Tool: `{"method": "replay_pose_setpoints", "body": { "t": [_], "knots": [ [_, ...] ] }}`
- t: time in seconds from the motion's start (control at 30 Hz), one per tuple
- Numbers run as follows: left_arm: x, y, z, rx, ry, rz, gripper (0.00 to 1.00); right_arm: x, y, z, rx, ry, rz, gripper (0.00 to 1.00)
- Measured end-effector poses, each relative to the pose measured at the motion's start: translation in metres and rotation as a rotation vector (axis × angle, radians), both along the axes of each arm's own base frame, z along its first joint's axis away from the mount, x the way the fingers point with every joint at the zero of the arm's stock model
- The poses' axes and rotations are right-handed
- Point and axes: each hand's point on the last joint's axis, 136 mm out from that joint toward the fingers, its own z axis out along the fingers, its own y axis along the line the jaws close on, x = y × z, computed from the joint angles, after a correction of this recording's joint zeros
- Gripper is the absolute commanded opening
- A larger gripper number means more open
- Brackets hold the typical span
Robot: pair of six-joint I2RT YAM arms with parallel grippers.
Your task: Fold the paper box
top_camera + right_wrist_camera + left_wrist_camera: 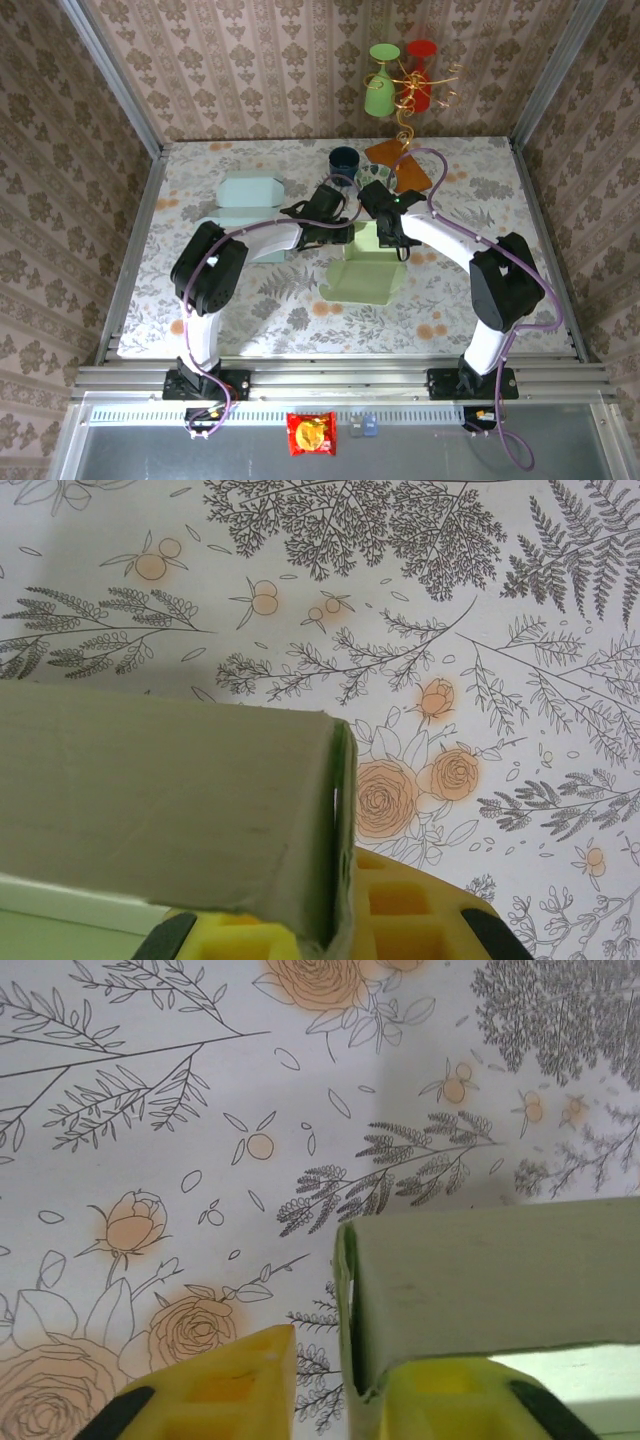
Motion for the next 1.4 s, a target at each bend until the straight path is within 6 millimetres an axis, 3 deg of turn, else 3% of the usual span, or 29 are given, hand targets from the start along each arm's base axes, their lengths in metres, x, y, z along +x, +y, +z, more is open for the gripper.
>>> {"method": "replay_pose_setpoints", "body": {
  "t": [0.23, 0.57, 0.73, 0.87, 1.1, 1.37, 1.4],
  "knots": [
    [-0.007, 0.002, -0.009, -0.022, 0.036, -0.027, 0.45, -0.002, -0.005, -0.004, -0.006, 0.02, -0.016, 0.0],
    [-0.028, 0.0, -0.021, -0.034, 0.088, -0.09, 0.47, -0.004, -0.009, -0.005, -0.008, 0.03, -0.034, 0.0],
    [-0.035, -0.003, -0.023, -0.027, 0.088, -0.116, 0.36, -0.005, -0.009, -0.005, -0.01, 0.034, -0.036, 0.0],
    [-0.042, -0.006, -0.025, -0.01, 0.087, -0.139, 0.2, -0.005, -0.008, -0.006, -0.007, 0.038, -0.035, 0.0],
    [-0.044, -0.008, -0.024, 0.059, 0.05, -0.134, 0.0, -0.008, -0.007, -0.011, 0.006, 0.056, -0.048, 0.0],
    [-0.041, -0.004, -0.024, 0.113, 0.02, -0.103, 0.0, -0.008, -0.004, -0.012, 0.027, 0.054, -0.063, 0.0],
    [-0.042, -0.004, -0.024, 0.115, 0.019, -0.104, 0.05, -0.008, -0.004, -0.012, 0.027, 0.054, -0.064, 0.0]
  ]
}}
